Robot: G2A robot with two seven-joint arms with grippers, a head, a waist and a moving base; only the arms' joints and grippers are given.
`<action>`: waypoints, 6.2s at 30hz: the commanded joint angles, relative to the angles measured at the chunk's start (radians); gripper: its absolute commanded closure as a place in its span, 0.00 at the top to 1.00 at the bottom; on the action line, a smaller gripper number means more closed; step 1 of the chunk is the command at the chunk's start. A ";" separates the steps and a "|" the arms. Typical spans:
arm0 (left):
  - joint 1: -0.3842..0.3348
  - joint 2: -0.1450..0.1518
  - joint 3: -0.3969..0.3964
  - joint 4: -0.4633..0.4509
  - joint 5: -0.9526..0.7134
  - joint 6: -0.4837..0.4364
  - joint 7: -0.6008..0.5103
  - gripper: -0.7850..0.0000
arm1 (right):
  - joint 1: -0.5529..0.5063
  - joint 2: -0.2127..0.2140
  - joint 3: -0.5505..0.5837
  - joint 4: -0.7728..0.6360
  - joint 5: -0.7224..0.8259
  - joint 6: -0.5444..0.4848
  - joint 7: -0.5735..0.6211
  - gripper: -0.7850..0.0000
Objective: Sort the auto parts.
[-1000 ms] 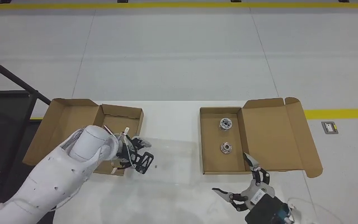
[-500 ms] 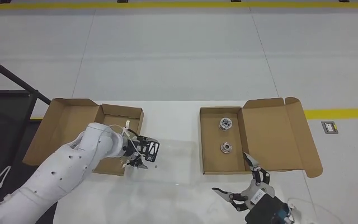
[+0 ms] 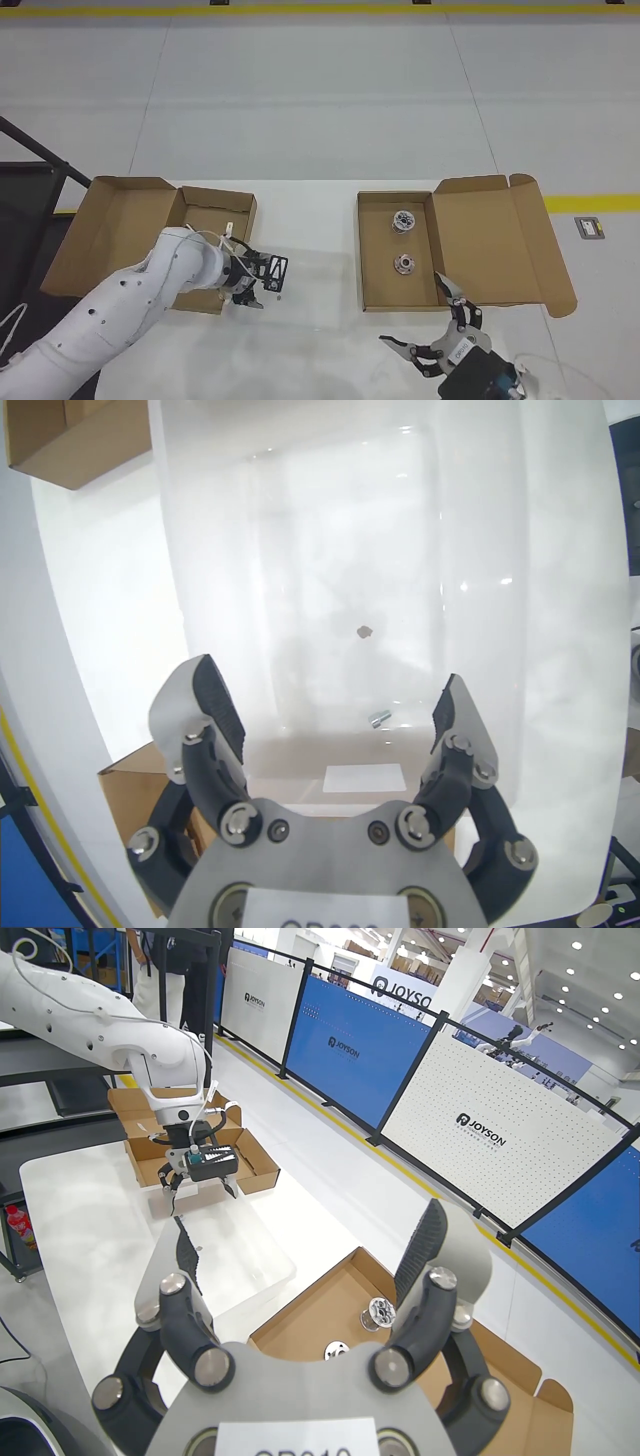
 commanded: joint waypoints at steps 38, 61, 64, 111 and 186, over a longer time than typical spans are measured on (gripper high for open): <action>-0.117 -0.080 0.162 0.079 -0.561 0.183 -0.774 0.65 | 0.000 0.000 0.000 0.000 0.000 0.000 0.000 1.00; -0.163 -0.202 0.309 0.239 -0.426 0.118 -0.709 0.59 | 0.000 0.000 0.000 0.000 0.000 0.000 0.000 1.00; -0.162 -0.213 0.309 0.259 -0.412 0.107 -0.697 0.55 | 0.000 0.000 0.000 0.000 0.000 0.000 0.000 1.00; -0.172 -0.360 0.309 0.490 -0.211 0.000 -0.591 0.00 | 0.000 0.000 0.000 0.000 0.000 0.000 0.000 1.00; -0.136 -0.234 0.309 0.266 -0.178 0.000 -0.591 0.00 | 0.000 0.000 0.000 0.000 0.000 0.000 0.000 1.00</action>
